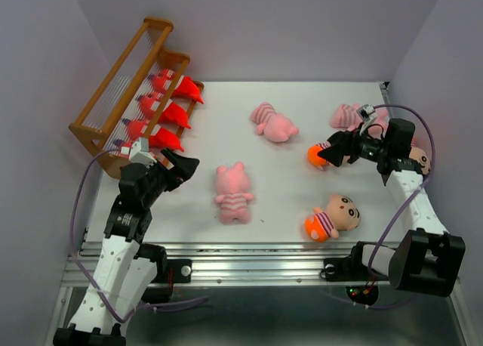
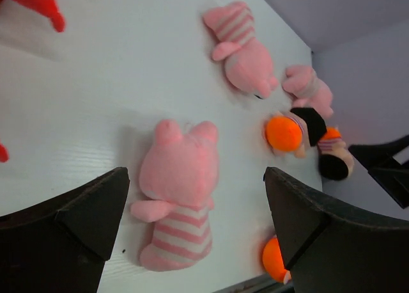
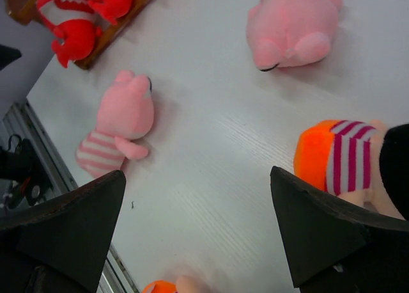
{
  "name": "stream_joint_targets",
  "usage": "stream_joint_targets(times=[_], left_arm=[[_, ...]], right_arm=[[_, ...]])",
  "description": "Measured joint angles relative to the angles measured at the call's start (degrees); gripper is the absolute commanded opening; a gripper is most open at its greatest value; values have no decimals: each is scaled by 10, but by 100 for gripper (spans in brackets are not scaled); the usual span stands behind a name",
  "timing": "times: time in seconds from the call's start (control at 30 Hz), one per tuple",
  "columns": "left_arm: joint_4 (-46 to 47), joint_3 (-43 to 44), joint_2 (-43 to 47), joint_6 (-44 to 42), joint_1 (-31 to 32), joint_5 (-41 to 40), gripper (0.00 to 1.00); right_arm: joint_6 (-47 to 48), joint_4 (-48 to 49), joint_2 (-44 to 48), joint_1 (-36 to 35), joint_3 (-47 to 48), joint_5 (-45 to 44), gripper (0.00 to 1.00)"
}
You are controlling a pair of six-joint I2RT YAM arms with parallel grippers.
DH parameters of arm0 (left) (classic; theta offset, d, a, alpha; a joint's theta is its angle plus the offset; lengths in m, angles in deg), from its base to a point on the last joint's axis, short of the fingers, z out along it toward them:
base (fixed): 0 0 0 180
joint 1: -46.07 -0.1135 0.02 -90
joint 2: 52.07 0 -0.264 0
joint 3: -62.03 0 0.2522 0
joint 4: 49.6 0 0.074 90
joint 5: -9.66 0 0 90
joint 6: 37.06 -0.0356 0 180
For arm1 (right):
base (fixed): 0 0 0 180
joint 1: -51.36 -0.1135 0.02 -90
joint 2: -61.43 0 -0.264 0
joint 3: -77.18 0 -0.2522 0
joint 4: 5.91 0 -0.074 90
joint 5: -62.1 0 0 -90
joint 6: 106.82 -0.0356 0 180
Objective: Place and organize the stuffed toys onto the shelf
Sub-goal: Place the stuffed toy onto shelf, then grab a stuffed toy with the left arm
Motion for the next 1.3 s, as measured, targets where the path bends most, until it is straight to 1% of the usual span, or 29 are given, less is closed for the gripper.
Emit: stream_joint_targets(times=[0.07,0.13,0.2,0.27,0.4,0.47,0.53,0.7,0.8,0.83,0.9,0.97,1.0,1.07,1.1,1.13,1.2,1.23,1.3], left_arm=[[23,13,-20,-19,3,58,98],[47,34,-59,-39,15,113,98],[63,53,-95,-56,47,134,98],[66,68,-127,-67,91,134,98],[51,122,-213,-78,238,38,98],[49,150,-259,-78,283,-8,97],[44,181,-324,-80,320,-89,97],[32,222,-433,-87,344,-222,97],[21,254,-497,-89,345,-260,97],[18,268,-528,-90,345,-273,93],[8,288,-564,-91,345,-292,91],[0,302,-611,-90,348,-301,83],[-5,309,-633,-91,350,-306,81],[-10,313,-664,-92,353,-314,66],[-16,313,-672,-91,354,-316,56],[-22,312,-680,-89,355,-315,42],[-24,311,-682,-88,357,-313,26],[-23,311,-682,-87,358,-311,14],[-19,311,-681,-89,359,-306,0]], right_arm=[[34,-8,4,0,-2,39,100],[67,-20,3,0,-1,76,100],[99,-35,-1,0,-1,105,100],[118,-52,-14,0,0,118,100],[145,-74,-35,0,0,127,100],[153,-79,-37,0,0,128,100],[159,-83,-37,0,0,130,100],[166,-85,-39,0,0,131,100],[167,-85,-45,0,0,132,100],[167,-85,-46,0,0,132,100],[167,-85,-47,0,0,132,100],[167,-85,-47,0,0,132,100],[167,-86,-47,0,0,131,100],[167,-86,-47,0,0,131,100],[167,-86,-47,0,0,130,100],[167,-86,-47,0,0,130,100],[167,-86,-47,0,0,129,100],[167,-86,-47,0,0,128,100],[167,-86,-47,0,0,127,100]])
